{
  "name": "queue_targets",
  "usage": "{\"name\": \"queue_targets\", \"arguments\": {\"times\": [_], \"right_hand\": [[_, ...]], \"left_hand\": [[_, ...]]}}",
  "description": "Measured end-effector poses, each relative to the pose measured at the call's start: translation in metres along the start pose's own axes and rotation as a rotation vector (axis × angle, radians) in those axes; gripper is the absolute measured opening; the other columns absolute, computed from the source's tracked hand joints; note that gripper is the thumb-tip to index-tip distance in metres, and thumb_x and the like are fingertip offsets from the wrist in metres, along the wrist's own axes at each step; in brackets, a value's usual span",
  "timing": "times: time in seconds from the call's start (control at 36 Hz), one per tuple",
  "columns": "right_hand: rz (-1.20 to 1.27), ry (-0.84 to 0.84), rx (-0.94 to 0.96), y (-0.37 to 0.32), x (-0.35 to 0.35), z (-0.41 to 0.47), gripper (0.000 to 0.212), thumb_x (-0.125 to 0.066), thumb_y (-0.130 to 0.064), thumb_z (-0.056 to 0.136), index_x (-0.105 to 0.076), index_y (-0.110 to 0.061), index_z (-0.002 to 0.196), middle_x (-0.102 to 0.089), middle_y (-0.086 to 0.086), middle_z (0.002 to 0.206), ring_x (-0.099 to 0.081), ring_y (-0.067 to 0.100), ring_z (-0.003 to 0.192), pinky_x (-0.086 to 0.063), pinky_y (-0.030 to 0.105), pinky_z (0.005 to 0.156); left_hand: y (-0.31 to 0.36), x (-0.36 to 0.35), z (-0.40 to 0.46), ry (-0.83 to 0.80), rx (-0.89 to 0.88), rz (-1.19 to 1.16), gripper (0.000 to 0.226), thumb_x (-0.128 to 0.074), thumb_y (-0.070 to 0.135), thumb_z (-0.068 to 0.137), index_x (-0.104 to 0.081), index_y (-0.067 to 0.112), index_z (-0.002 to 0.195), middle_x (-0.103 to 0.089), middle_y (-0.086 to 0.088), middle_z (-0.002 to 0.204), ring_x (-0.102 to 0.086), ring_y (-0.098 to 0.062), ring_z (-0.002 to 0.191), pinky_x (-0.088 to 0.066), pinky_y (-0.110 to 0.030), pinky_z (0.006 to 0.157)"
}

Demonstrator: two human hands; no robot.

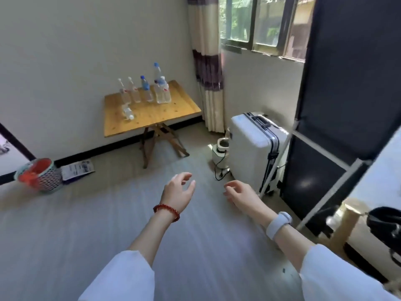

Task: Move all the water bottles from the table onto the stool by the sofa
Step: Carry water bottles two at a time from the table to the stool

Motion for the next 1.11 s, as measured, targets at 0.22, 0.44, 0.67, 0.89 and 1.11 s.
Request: {"name": "queue_targets", "arguments": {"times": [0.22,0.44,0.67,0.89,1.11], "right_hand": [[-0.004,-0.177,0.055,-0.055,-0.085,0.184,0.016,-0.044,-0.027,0.09,-0.057,-0.023,0.098,-0.066,-0.003,0.09,-0.064,0.012,0.075,-0.048,0.027,0.068],[0.007,-0.196,0.087,-0.156,-0.141,0.389,0.021,-0.043,-0.025,0.09,-0.057,-0.017,0.104,-0.067,0.002,0.094,-0.065,0.017,0.079,-0.051,0.032,0.075],[0.019,-0.175,0.084,-0.207,-0.163,0.552,0.02,-0.043,-0.024,0.091,-0.058,-0.018,0.103,-0.067,0.001,0.089,-0.067,0.017,0.082,-0.053,0.035,0.076],[0.008,-0.092,0.091,-0.218,-0.185,0.755,0.026,-0.048,-0.024,0.091,-0.053,-0.014,0.115,-0.063,0.003,0.1,-0.061,0.014,0.081,-0.049,0.025,0.067],[0.045,0.008,0.041,-0.255,-0.197,0.992,0.058,-0.055,-0.035,0.088,-0.031,-0.015,0.136,-0.048,0.009,0.131,-0.051,0.024,0.115,-0.05,0.04,0.091]], "left_hand": [[-0.112,0.055,0.147,0.152,0.136,0.003,0.021,-0.059,0.02,0.085,-0.062,0.012,0.104,-0.063,-0.003,0.103,-0.058,-0.017,0.093,-0.04,-0.023,0.083],[-0.185,0.127,0.351,0.24,0.161,-0.024,0.017,-0.06,0.017,0.084,-0.063,0.012,0.1,-0.064,-0.007,0.099,-0.06,-0.021,0.092,-0.047,-0.03,0.086],[-0.221,0.15,0.526,0.216,0.144,-0.009,0.019,-0.058,0.016,0.085,-0.062,0.009,0.103,-0.064,-0.008,0.104,-0.058,-0.019,0.093,-0.044,-0.026,0.087],[-0.293,0.121,0.701,0.167,0.155,-0.013,0.021,-0.057,0.018,0.087,-0.06,0.011,0.107,-0.064,-0.006,0.108,-0.055,-0.012,0.094,-0.045,-0.026,0.086],[-0.346,0.108,0.908,0.122,0.209,0.036,0.025,-0.055,0.022,0.088,-0.057,0.015,0.112,-0.061,-0.003,0.112,-0.054,-0.012,0.1,-0.045,-0.026,0.088]]}}
Point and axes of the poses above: each hand's wrist, its own z-axis towards the middle knuckle, its own x-axis out of the back of the hand, y = z × x, the point moved 9 cm from there along z, towards the middle knuckle
